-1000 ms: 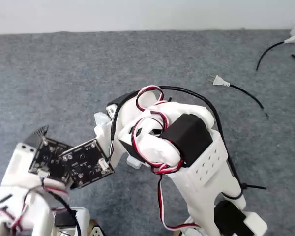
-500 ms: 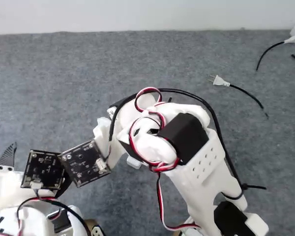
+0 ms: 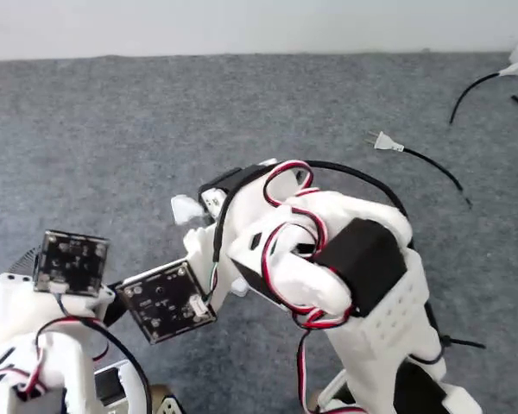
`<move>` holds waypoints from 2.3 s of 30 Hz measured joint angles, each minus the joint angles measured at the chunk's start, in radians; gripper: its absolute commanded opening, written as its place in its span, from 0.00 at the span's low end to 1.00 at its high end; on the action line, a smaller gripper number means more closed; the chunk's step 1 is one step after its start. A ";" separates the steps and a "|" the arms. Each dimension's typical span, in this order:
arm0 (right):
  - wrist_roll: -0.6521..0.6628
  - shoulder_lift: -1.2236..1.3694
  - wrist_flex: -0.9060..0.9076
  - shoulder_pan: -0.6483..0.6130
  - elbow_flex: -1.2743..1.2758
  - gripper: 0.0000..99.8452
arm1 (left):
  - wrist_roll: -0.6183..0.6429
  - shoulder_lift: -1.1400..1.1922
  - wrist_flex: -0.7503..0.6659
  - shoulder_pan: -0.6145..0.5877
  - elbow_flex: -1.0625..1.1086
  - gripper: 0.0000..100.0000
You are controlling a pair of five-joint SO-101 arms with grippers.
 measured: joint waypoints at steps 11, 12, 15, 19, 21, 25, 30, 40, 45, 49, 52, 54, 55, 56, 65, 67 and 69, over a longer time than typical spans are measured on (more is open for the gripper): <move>0.000 0.014 0.000 0.084 0.000 0.01 | 0.173 0.000 -0.124 -0.209 -0.055 0.50; 0.000 0.026 0.000 0.091 0.000 0.01 | 0.176 0.000 -0.132 -0.226 -0.069 0.50; 0.000 0.068 0.000 0.103 0.000 0.01 | 0.186 0.000 -0.135 -0.252 -0.120 0.50; 0.000 0.091 -0.003 0.106 0.000 0.01 | 0.224 0.000 -0.135 -0.261 -0.207 0.50; 0.000 0.098 -0.005 0.106 0.000 0.01 | 0.247 0.000 -0.135 -0.262 -0.256 0.50; 0.000 0.143 -0.006 0.112 0.000 0.01 | 0.281 0.000 -0.135 -0.261 -0.341 0.50; 0.000 0.233 0.000 0.150 0.000 0.01 | 0.292 0.000 -0.135 -0.261 -0.379 0.50; 0.061 0.318 0.003 0.152 0.075 0.01 | 0.292 0.000 -0.135 -0.261 -0.379 0.50; 0.183 0.318 0.003 0.109 0.275 0.01 | 0.292 0.000 -0.143 -0.261 -0.379 0.50; 0.259 0.318 0.003 0.087 0.345 0.01 | 0.276 0.000 -0.143 -0.261 -0.379 0.50; 0.324 0.318 0.003 0.087 0.359 0.01 | 0.261 0.000 -0.143 -0.261 -0.376 0.50; 0.359 0.318 0.003 0.087 0.359 0.01 | 0.258 -0.002 -0.143 -0.261 -0.370 0.50; 0.376 0.318 0.003 0.087 0.359 0.01 | 0.255 -0.002 -0.143 -0.261 -0.368 0.50; 0.394 0.318 0.003 0.087 0.359 0.01 | 0.255 -0.002 -0.144 -0.261 -0.368 0.50; 0.437 0.419 0.003 0.087 0.359 0.01 | 0.221 -0.002 -0.144 -0.261 -0.347 0.50; 0.437 0.420 0.003 0.087 0.359 0.01 | 0.218 -0.002 -0.144 -0.261 -0.330 0.50; 0.437 0.425 0.003 0.087 0.359 0.01 | 0.218 -0.002 -0.144 -0.261 -0.319 0.50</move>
